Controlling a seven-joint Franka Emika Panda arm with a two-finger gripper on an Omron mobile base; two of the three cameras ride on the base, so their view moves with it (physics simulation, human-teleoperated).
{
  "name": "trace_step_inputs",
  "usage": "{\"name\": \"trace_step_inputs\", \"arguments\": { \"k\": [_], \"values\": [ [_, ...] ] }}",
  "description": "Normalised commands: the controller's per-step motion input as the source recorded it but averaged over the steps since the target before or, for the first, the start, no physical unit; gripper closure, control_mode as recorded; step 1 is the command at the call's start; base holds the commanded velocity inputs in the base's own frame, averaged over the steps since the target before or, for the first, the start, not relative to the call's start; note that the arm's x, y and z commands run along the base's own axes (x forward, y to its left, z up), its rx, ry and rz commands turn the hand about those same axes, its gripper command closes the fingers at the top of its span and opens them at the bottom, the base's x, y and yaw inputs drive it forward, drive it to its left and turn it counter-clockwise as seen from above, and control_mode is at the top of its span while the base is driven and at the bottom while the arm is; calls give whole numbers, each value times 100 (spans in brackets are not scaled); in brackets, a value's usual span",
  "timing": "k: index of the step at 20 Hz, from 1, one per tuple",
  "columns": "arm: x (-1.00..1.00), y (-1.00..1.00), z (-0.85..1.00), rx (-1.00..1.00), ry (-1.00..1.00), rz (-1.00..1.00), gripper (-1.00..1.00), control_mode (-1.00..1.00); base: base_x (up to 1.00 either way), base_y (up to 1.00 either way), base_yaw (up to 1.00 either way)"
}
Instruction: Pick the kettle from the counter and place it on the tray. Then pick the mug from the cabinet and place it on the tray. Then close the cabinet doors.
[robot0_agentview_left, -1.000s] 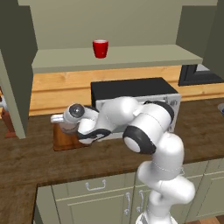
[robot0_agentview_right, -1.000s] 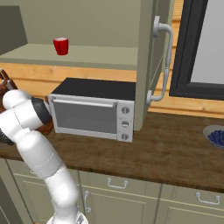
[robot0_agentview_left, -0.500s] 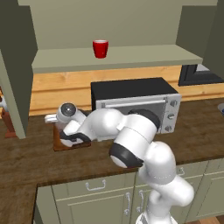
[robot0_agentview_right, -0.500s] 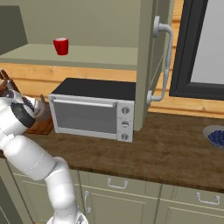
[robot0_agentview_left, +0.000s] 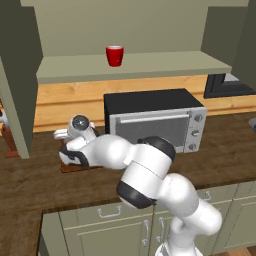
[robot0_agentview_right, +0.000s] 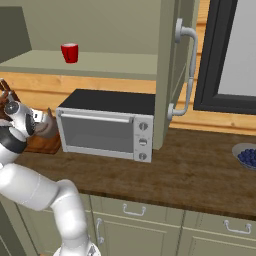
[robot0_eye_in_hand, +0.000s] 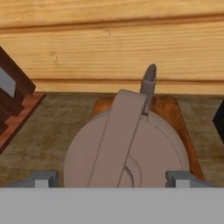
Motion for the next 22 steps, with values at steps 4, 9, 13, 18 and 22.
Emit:
{"name": "trace_step_inputs", "arguments": {
  "k": [4, 9, 13, 18, 22],
  "values": [
    [3, -3, 0, 0, -2, 0, -100, -100, 0, 0, 0],
    [5, 0, 2, 0, 0, 0, -100, -100, 0, 0, 0],
    [6, 1, 16, 0, 0, 0, -100, -100, 0, 0, 0],
    [2, 1, 21, 0, 0, 0, -100, -100, 0, 0, 0],
    [0, 5, 7, 0, 0, 0, -100, -100, 0, 0, 0]
  ]
}}
